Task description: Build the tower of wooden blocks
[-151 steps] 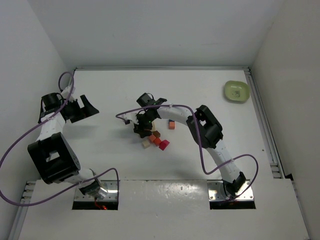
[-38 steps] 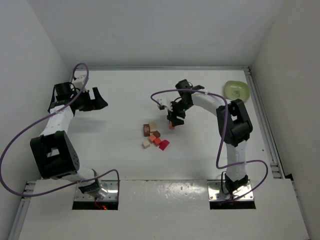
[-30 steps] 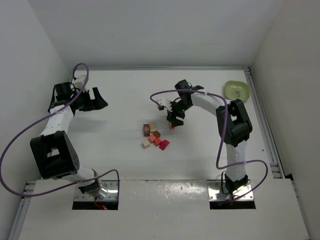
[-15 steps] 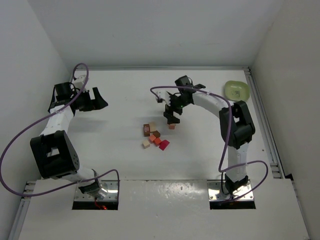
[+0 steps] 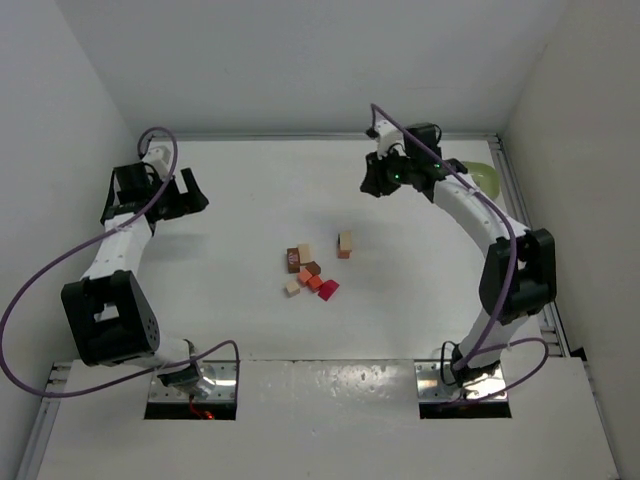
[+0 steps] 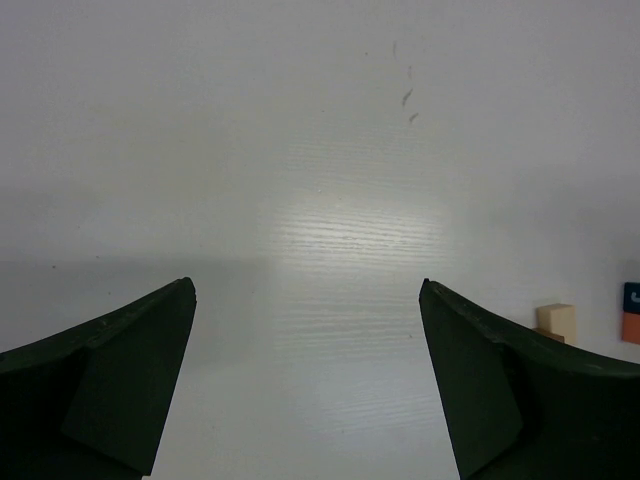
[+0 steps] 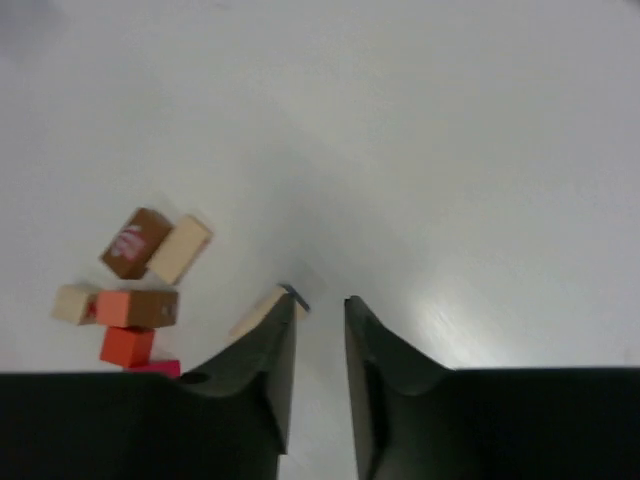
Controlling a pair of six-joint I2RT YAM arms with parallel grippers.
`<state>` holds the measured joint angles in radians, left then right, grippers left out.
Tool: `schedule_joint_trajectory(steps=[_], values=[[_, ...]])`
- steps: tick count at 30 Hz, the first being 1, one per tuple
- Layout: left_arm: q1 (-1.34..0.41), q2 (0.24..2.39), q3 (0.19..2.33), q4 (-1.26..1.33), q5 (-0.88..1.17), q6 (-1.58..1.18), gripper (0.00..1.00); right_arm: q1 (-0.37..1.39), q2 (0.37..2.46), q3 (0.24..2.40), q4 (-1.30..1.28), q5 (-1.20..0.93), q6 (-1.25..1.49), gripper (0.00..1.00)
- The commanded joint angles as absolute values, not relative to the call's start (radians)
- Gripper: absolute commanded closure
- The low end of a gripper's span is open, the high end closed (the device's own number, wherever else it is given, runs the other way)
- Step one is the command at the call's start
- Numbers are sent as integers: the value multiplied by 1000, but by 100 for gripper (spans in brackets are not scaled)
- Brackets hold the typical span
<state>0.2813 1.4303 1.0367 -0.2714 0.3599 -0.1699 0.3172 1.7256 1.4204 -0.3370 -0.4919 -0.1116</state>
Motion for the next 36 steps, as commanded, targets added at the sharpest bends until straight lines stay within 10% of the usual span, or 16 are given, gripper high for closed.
schedule_joint_trajectory(steps=[1, 14, 36], values=[[252, 1410, 1051, -250, 290, -204, 0, 250, 1764, 1329, -373, -269, 248, 78], [216, 1420, 1069, -259, 278, -183, 0, 256, 1870, 1209, -402, -206, 557, 100], [207, 1448, 1060, -259, 258, -183, 0, 396, 1985, 1287, -410, -80, 594, 77]])
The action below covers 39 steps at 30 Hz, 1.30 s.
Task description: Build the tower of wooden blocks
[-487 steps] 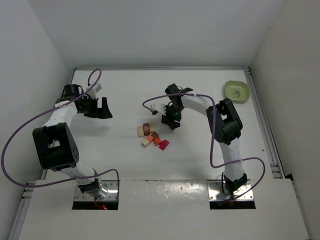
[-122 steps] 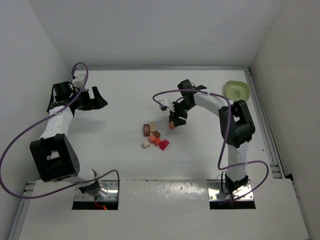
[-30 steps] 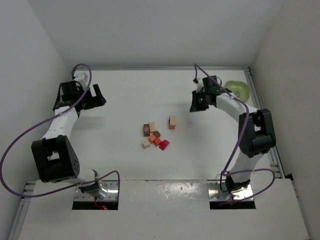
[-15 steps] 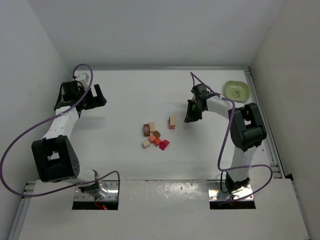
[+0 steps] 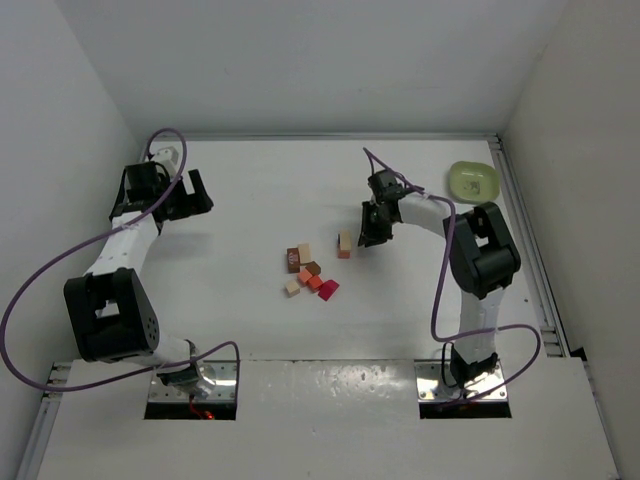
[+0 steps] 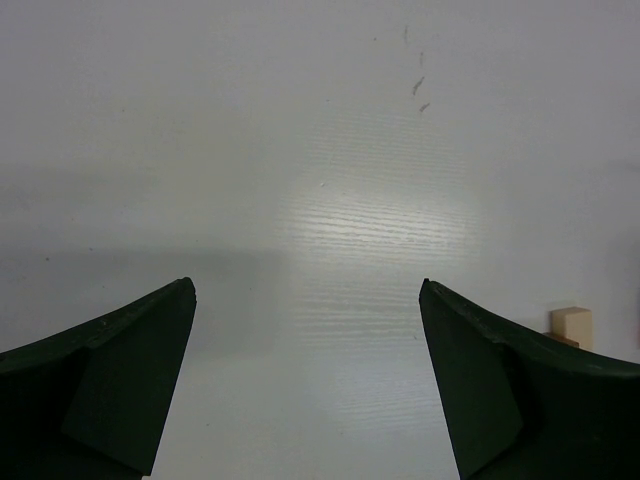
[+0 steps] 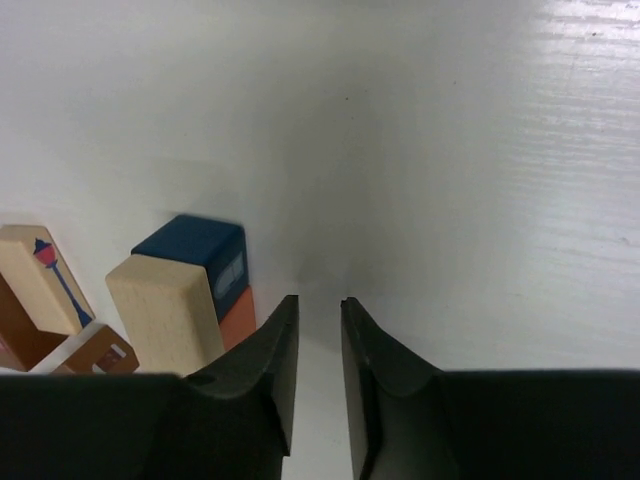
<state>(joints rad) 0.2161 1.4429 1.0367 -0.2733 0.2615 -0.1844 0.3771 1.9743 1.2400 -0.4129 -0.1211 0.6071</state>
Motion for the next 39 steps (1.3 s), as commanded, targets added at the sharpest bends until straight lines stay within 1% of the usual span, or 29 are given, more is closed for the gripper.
schedule_joint_trajectory(steps=[1, 7, 10, 15, 24, 28, 39], values=[[207, 1448, 1060, -259, 258, -183, 0, 400, 1988, 1296, -417, -57, 588, 74], [207, 1448, 1060, -259, 258, -183, 0, 410, 2002, 1295, -425, -58, 587, 69], [207, 1448, 1060, -259, 258, -183, 0, 413, 2006, 1298, -422, -58, 583, 69], [207, 1448, 1060, -259, 258, -183, 0, 417, 2014, 1310, -426, -60, 574, 62], [207, 1448, 1060, -250, 258, -183, 0, 425, 2022, 1315, -431, -51, 569, 61], [207, 1448, 1060, -250, 258, -183, 0, 434, 2023, 1322, -442, -34, 561, 59], [207, 1448, 1051, -250, 258, -183, 0, 446, 2020, 1308, -457, -3, 563, 59]])
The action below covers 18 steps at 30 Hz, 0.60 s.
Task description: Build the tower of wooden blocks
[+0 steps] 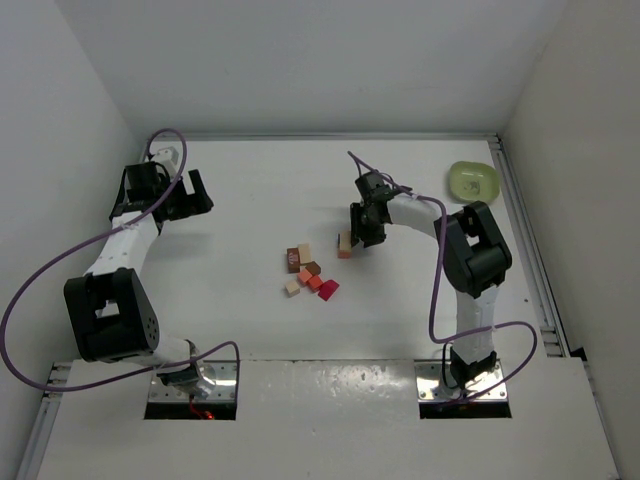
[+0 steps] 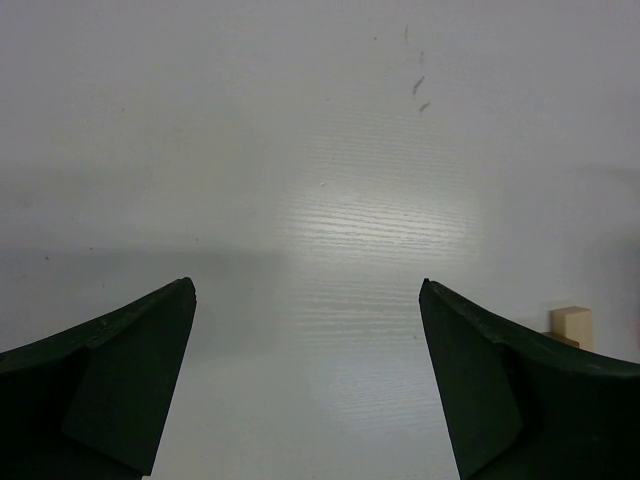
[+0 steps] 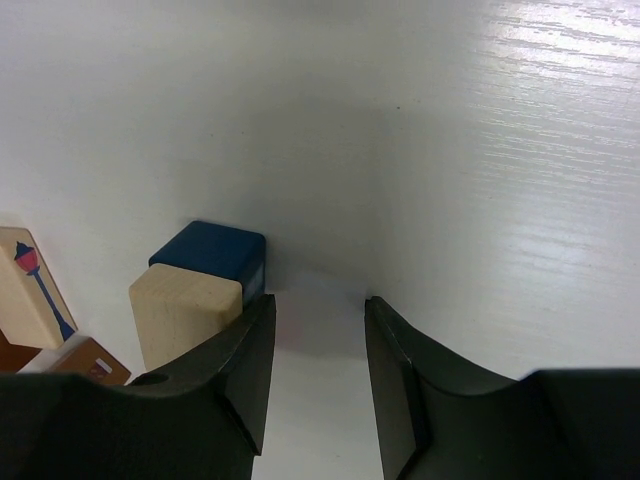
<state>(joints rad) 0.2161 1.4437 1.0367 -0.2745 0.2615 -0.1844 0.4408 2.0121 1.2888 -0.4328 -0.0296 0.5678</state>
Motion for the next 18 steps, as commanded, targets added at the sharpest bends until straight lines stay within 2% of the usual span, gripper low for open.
schedule_joint_trajectory(steps=[1, 18], values=[[207, 1448, 1051, -250, 258, -183, 0, 448, 2020, 1310, -459, -5, 563, 59], [207, 1457, 1042, -241, 267, -183, 0, 443, 2040, 1342, -466, 43, 538, 59]])
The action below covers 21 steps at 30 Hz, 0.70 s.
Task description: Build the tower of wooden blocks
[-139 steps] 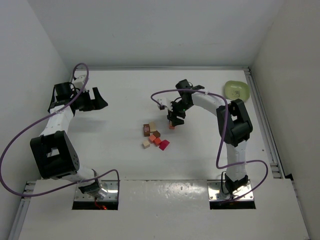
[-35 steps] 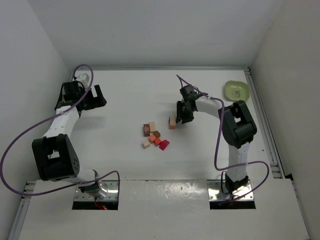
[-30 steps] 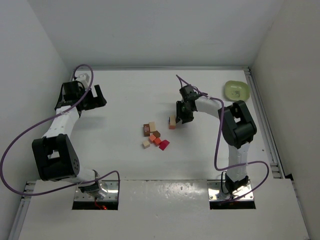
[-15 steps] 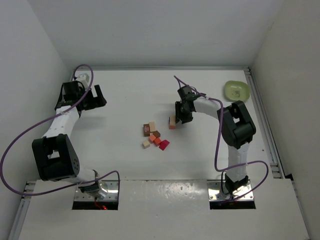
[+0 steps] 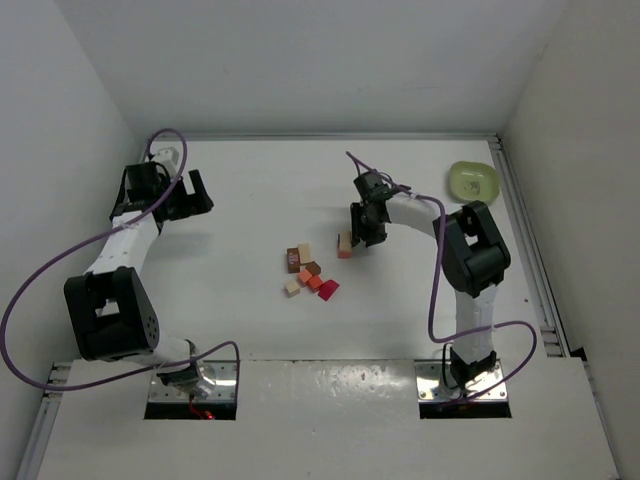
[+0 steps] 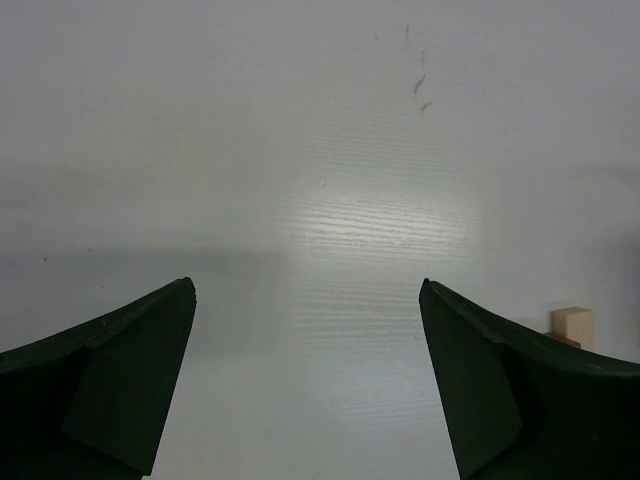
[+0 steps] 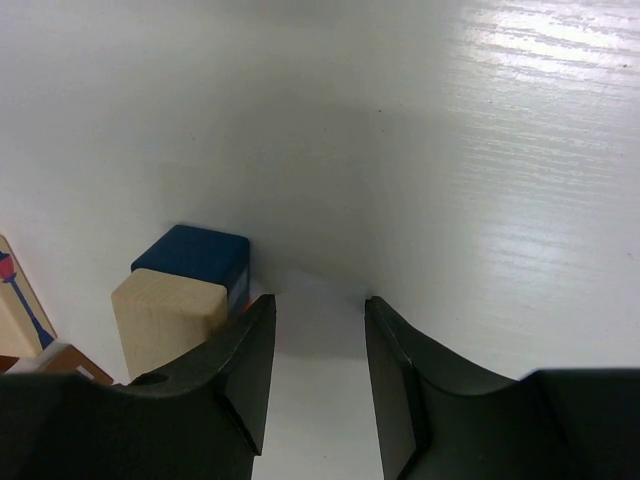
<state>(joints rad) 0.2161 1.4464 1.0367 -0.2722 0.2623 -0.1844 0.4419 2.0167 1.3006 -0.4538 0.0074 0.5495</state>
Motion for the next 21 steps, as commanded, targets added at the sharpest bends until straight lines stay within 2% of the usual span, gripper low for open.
schedule_joint_trajectory(steps=[1, 21], values=[[207, 1457, 1051, -241, 267, -183, 0, 443, 2045, 1345, -465, 44, 537, 59], [207, 1466, 1051, -241, 276, -183, 0, 434, 2068, 1373, -463, 14, 537, 56]])
